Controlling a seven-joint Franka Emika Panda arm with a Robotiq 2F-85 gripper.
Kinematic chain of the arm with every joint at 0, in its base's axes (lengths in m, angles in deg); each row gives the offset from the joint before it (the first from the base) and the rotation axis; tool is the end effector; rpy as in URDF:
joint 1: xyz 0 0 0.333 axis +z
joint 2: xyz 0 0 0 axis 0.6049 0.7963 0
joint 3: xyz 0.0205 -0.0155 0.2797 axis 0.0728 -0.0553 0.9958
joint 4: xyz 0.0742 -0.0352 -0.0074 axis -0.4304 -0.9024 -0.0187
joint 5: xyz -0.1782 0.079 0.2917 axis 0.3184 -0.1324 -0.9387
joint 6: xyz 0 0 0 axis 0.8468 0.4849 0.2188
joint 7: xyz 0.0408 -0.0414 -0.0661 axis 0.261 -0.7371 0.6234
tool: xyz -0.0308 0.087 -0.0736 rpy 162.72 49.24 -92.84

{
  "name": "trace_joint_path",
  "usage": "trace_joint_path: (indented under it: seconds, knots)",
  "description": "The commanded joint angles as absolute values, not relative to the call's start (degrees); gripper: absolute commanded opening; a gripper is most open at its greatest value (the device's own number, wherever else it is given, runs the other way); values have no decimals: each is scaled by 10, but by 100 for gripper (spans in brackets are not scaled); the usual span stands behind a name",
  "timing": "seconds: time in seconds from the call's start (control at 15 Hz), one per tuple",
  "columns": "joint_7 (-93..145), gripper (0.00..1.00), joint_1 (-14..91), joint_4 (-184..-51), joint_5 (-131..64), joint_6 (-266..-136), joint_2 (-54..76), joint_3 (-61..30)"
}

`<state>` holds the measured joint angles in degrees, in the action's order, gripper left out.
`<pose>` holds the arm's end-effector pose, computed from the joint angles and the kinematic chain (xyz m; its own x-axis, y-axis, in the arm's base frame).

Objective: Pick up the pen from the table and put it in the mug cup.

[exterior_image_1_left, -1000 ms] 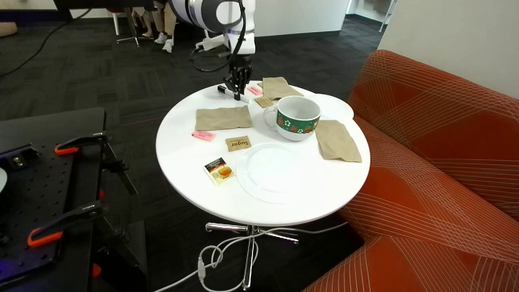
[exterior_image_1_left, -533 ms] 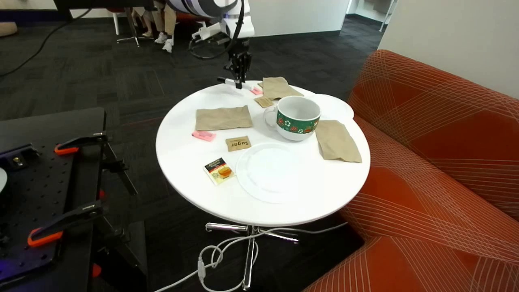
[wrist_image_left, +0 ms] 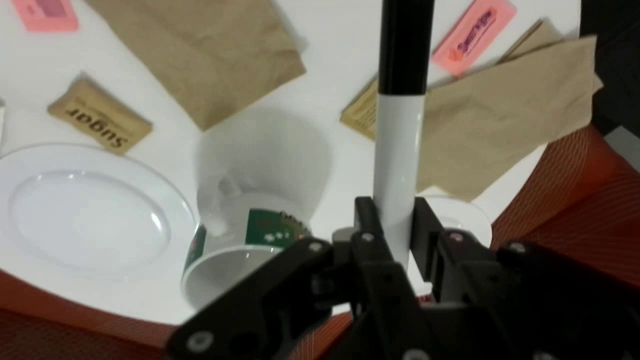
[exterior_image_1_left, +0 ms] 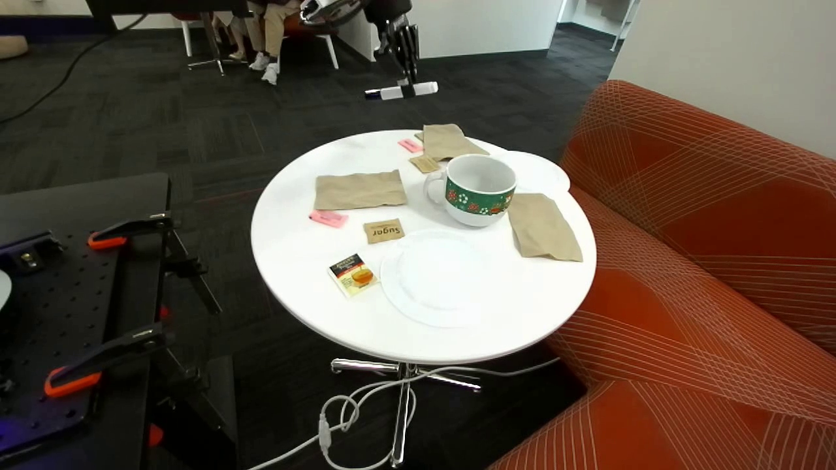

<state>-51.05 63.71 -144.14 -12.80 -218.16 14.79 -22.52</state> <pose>0.5469 0.1661 0.2724 0.6470 -0.6817 0.3416 -0.6917 -0.7133 -0.1131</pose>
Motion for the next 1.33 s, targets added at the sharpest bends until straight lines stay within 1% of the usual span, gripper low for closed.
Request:
trace_joint_path:
  seconds: [0.0, 0.2, 0.53, 0.6, 0.87, 0.93, 1.27]
  knots:
    - [-585, 5, 626, -1493, -16, -2175, 73, -250]
    - [-648, 5, 588, -1493, 76, -2162, 53, -240]
    - [-723, 5, 524, -1471, 186, -2141, 56, -211]
    - [-730, 5, 550, -1468, 193, -2147, 62, -245]
    - [-745, 5, 545, -1447, 225, -2144, 81, -258]
    - [-748, 5, 503, -1439, 238, -2137, 84, -216]
    - [-751, 5, 470, -1401, 260, -2126, 127, -195]
